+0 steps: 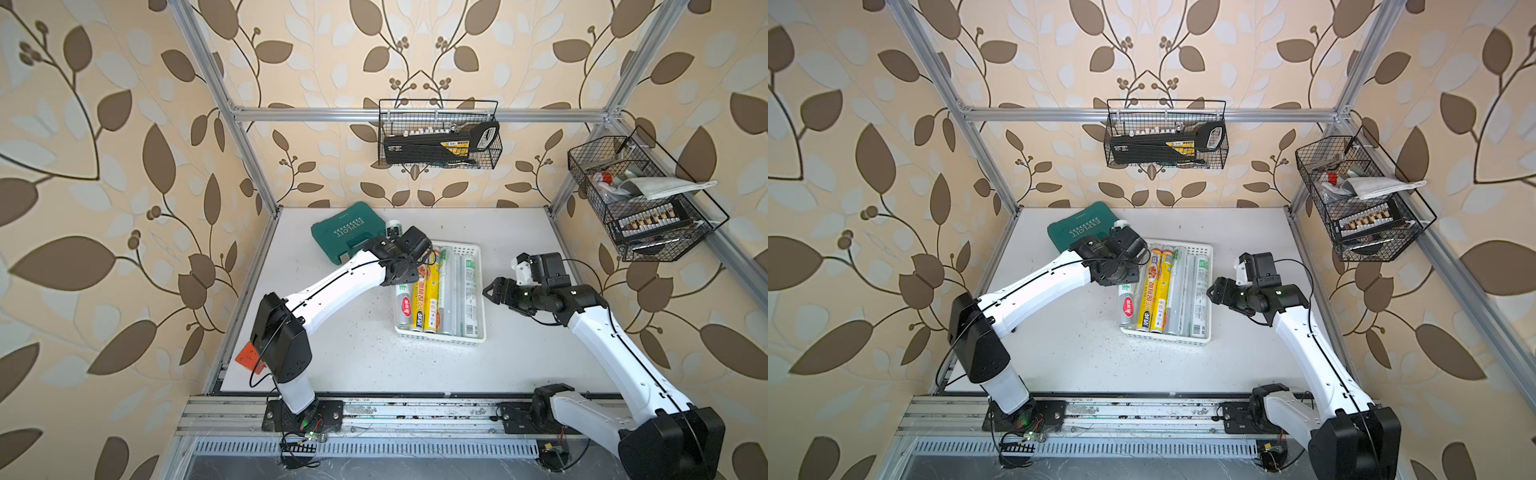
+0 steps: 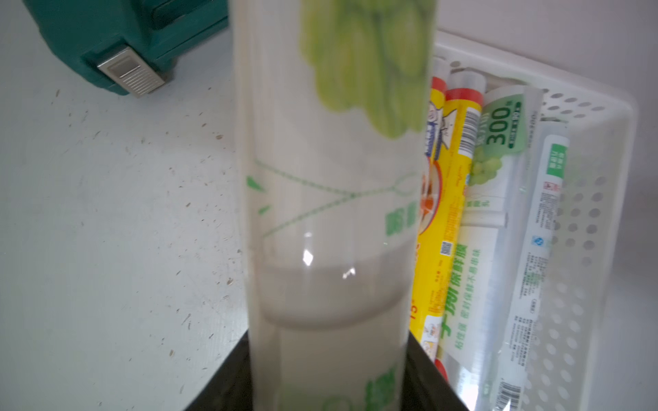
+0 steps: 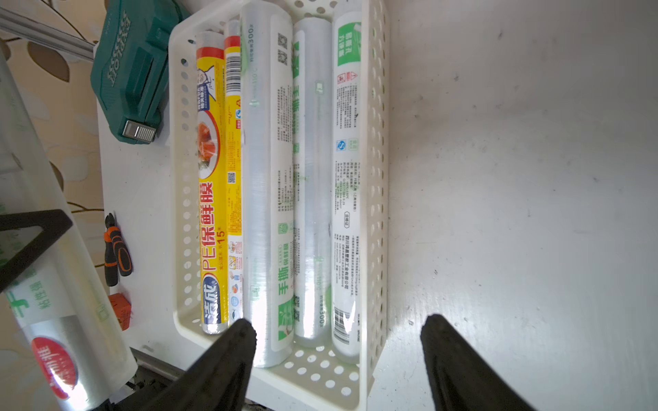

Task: Put the plastic wrap into the basket
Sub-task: Pick up the plastic wrap from the center of the board.

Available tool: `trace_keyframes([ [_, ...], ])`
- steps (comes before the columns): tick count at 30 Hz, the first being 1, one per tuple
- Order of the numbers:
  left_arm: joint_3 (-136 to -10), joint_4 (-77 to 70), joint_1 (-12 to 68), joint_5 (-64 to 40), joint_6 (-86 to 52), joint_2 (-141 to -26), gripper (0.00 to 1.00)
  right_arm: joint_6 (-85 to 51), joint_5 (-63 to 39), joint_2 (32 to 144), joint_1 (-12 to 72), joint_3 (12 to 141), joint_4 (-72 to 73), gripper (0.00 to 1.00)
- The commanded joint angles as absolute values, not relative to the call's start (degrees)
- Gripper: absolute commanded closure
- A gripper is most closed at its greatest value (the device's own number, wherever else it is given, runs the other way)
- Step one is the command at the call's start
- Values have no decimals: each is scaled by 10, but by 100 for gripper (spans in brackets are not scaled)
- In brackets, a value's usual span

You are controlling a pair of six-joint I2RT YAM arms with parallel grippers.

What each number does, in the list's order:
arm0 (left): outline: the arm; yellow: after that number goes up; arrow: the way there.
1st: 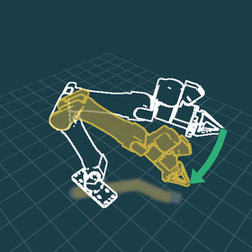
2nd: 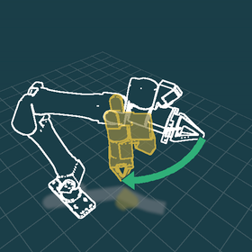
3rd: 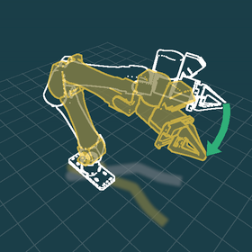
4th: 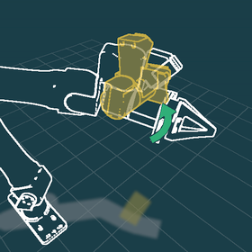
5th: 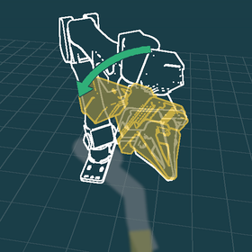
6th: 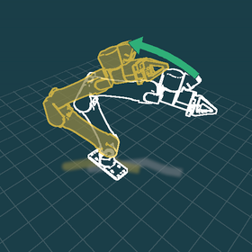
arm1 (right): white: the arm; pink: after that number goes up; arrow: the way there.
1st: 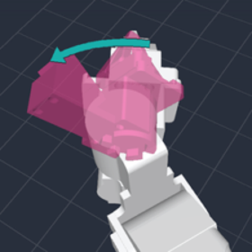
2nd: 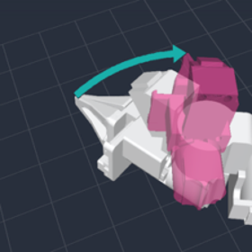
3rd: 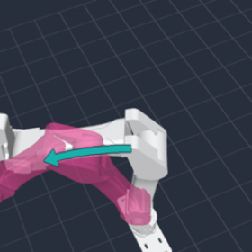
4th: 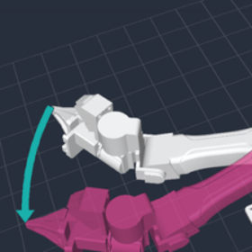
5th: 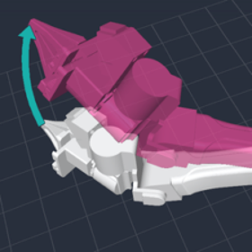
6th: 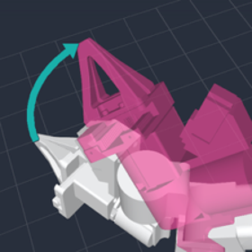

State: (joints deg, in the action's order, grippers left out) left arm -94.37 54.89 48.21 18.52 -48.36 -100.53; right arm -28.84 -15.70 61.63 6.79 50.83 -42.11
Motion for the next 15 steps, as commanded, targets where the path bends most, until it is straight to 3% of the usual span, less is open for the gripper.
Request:
trace_keyframes([
  [1,-1030,559,513,210,-485,-1046,57,-277,-164,608,51,493,-430,24],
  [9,-1213,582,565,204,-481,-1174,58,-268,-162,610,23,479,-426,24],
  [15,-1276,566,583,188,-485,-1230,60,-263,-163,607,10,473,-425,24],
])
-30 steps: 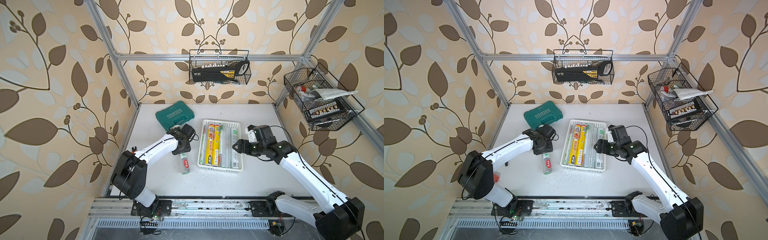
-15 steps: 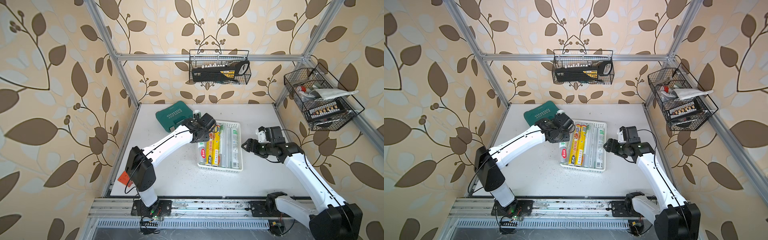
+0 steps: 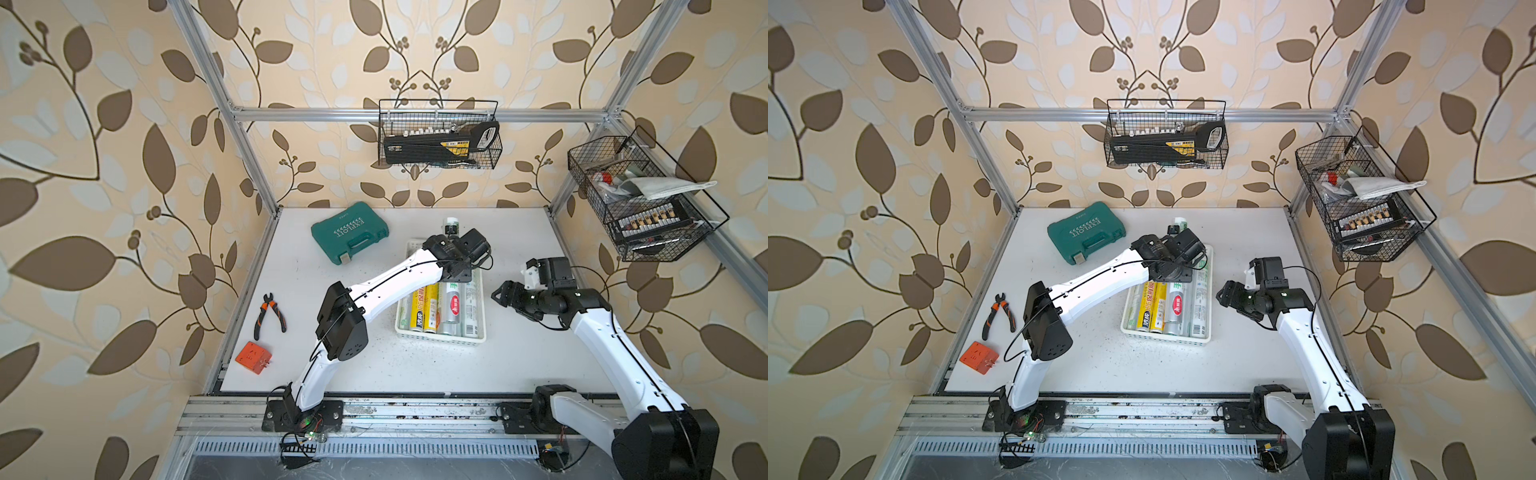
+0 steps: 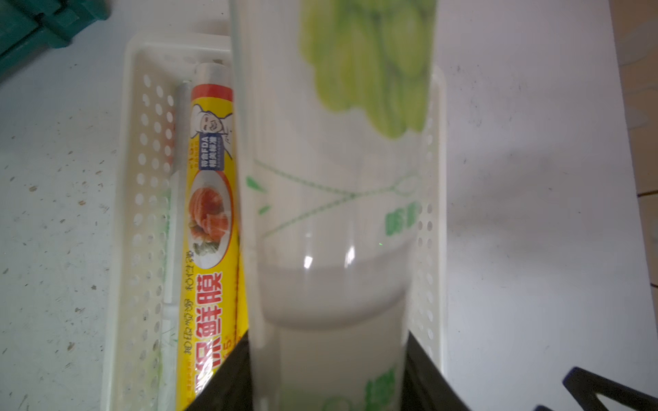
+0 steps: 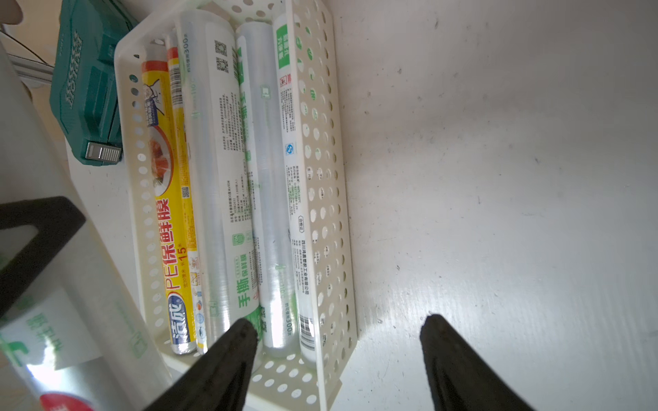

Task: Put the plastic wrap into the basket
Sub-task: Pick up the plastic wrap from the center of the board, then place the plastic wrap in the basket.

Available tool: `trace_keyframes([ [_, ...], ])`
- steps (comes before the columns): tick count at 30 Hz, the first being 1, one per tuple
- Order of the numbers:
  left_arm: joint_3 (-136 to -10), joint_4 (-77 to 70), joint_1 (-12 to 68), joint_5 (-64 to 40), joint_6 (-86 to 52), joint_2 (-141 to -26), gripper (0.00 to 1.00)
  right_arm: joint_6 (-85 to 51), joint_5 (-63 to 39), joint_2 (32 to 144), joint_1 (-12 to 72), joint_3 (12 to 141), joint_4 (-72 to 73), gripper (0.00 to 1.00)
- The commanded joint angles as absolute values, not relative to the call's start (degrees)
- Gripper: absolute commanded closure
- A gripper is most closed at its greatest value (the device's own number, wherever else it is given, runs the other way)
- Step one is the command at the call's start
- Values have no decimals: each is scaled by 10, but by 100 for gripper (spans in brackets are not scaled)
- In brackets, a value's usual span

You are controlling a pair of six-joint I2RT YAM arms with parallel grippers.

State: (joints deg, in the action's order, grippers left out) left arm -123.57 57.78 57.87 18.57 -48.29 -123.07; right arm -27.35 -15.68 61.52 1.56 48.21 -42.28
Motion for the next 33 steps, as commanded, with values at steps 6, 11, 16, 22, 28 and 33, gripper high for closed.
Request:
trace_keyframes([
  [6,-1311,550,591,168,-487,-1272,61,-258,-164,606,-2,468,-426,24],
  [11,-1312,531,592,159,-488,-1293,61,-254,-167,604,-10,466,-426,24],
  [16,-1314,523,592,148,-488,-1313,61,-254,-170,603,-14,464,-426,24],
  [22,-1311,518,597,140,-493,-1331,61,-253,-171,603,-16,462,-426,24],
  [28,-1306,513,601,134,-499,-1345,61,-251,-173,604,-18,463,-426,24],
  [33,-1294,508,604,134,-504,-1349,59,-252,-172,604,-19,462,-425,24],
])
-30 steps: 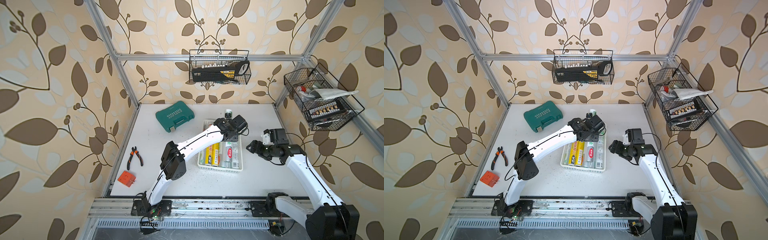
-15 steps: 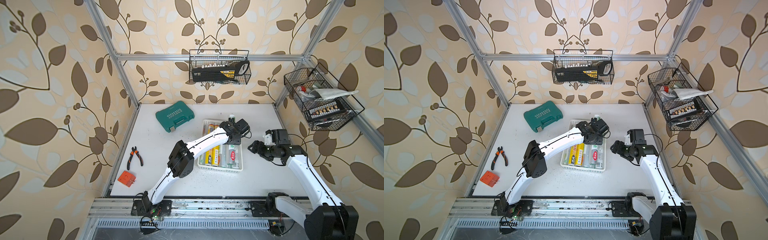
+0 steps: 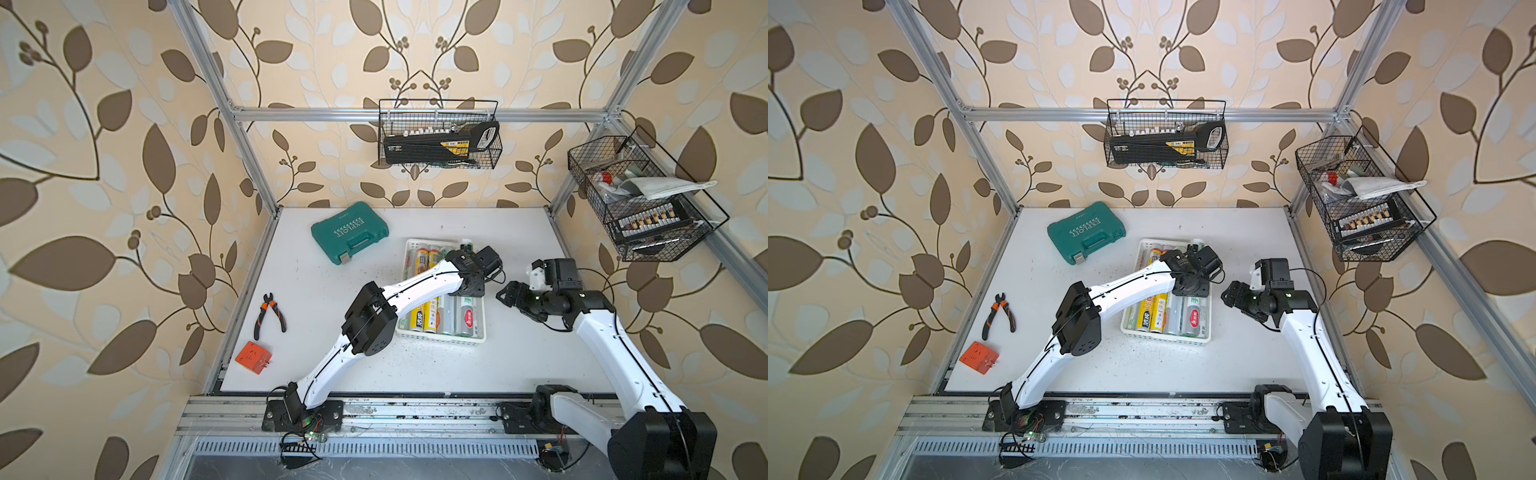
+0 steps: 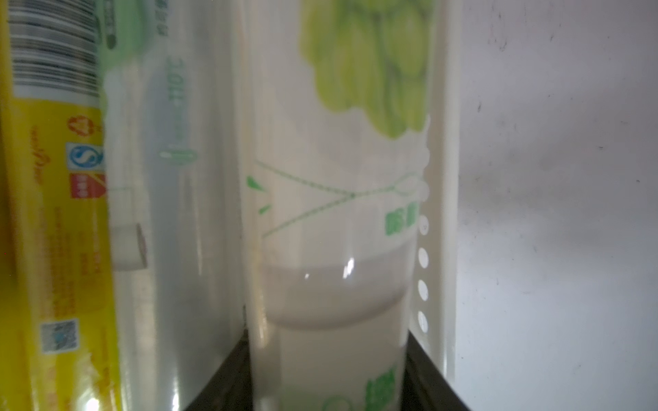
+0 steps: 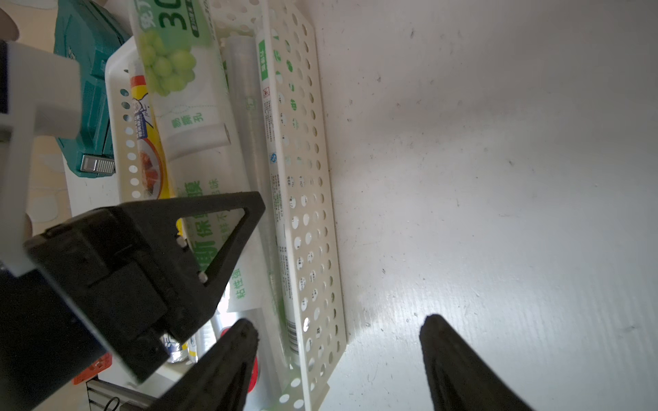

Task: Put the plastic wrap into the basket
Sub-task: Place the plastic wrap in the basket.

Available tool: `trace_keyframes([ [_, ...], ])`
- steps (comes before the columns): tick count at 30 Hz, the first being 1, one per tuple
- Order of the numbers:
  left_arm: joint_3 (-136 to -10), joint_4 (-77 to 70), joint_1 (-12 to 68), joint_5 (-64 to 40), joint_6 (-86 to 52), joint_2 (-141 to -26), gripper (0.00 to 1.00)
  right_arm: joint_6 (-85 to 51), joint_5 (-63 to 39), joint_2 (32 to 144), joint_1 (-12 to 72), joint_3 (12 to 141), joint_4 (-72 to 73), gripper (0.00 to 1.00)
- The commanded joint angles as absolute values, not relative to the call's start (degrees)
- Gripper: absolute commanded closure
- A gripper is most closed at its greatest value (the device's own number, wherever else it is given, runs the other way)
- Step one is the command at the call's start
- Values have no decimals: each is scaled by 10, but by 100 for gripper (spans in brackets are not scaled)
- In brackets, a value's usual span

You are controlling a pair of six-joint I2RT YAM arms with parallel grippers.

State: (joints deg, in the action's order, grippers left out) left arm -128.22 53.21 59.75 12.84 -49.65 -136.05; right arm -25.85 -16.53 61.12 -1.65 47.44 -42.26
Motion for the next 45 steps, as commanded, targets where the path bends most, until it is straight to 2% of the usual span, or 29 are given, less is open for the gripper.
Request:
trace_keyframes([
  [1,-1292,508,603,135,-506,-1350,58,-252,-173,604,-19,462,-426,25],
  [24,-1282,518,604,153,-508,-1351,41,-253,-172,609,-21,459,-423,25],
  [38,-1281,517,605,155,-497,-1339,40,-254,-171,610,-21,459,-423,25],
  [45,-1257,516,605,206,-459,-1289,30,-244,-170,598,-21,467,-429,24],
])
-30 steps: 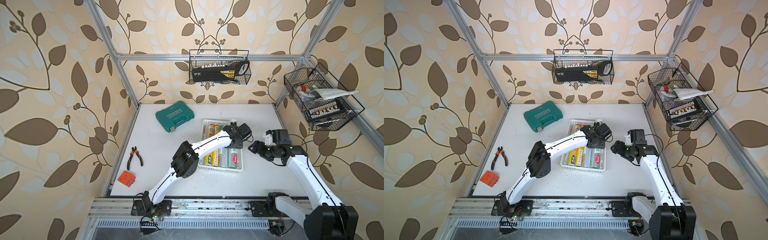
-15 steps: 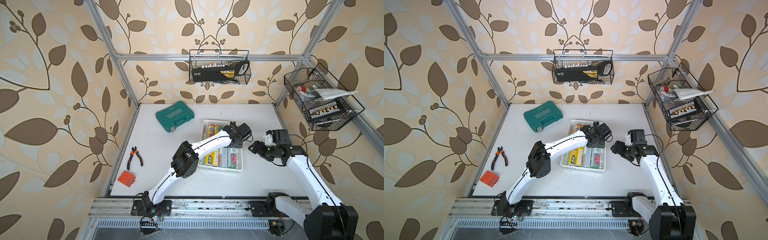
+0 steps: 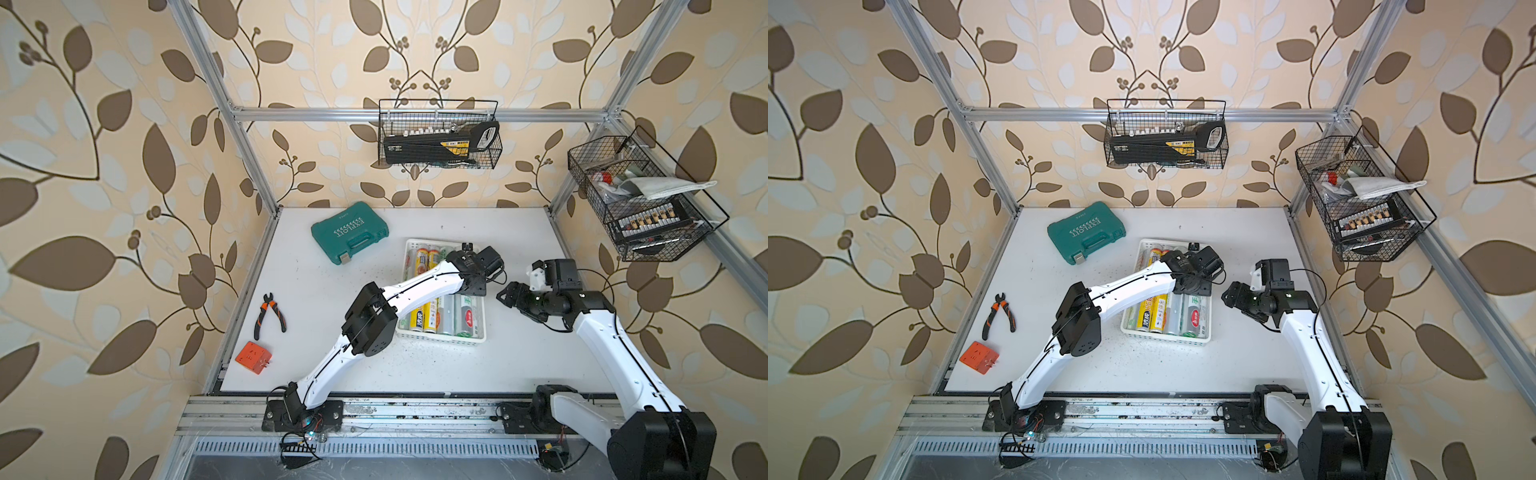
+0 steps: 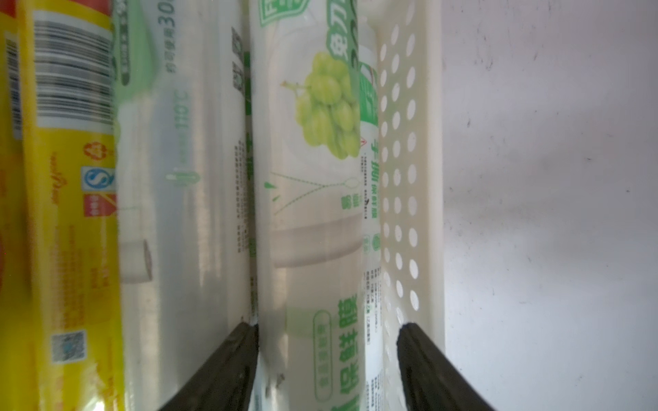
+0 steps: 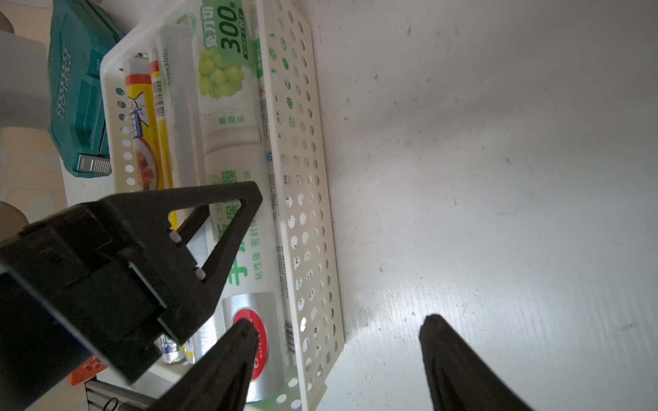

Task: Put the plastic wrap into the basket
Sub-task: Place the plastic wrap in the basket.

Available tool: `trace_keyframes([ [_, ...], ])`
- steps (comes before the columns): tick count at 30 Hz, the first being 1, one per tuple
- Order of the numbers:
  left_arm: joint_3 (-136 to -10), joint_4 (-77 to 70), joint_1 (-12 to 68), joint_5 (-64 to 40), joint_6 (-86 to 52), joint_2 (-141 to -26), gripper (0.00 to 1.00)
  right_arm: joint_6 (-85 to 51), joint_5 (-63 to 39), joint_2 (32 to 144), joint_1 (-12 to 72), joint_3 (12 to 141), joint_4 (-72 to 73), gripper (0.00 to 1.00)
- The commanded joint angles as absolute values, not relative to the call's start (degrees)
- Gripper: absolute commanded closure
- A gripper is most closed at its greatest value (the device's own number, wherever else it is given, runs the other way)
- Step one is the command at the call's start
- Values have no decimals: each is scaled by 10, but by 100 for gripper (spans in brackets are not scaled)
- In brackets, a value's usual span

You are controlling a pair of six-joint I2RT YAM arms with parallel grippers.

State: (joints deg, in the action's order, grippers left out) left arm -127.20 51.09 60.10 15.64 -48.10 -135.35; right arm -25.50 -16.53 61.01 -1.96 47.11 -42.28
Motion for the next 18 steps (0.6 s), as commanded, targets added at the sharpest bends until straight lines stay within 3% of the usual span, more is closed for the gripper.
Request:
trace_keyframes([
  [1,-1246,513,605,220,-453,-1275,29,-243,-168,595,-21,468,-429,24],
  [12,-1096,475,604,430,-382,-1112,1,-222,-112,574,-20,469,-403,19],
  [18,-989,424,600,540,-321,-1019,1,-212,-53,581,-20,452,-342,12],
])
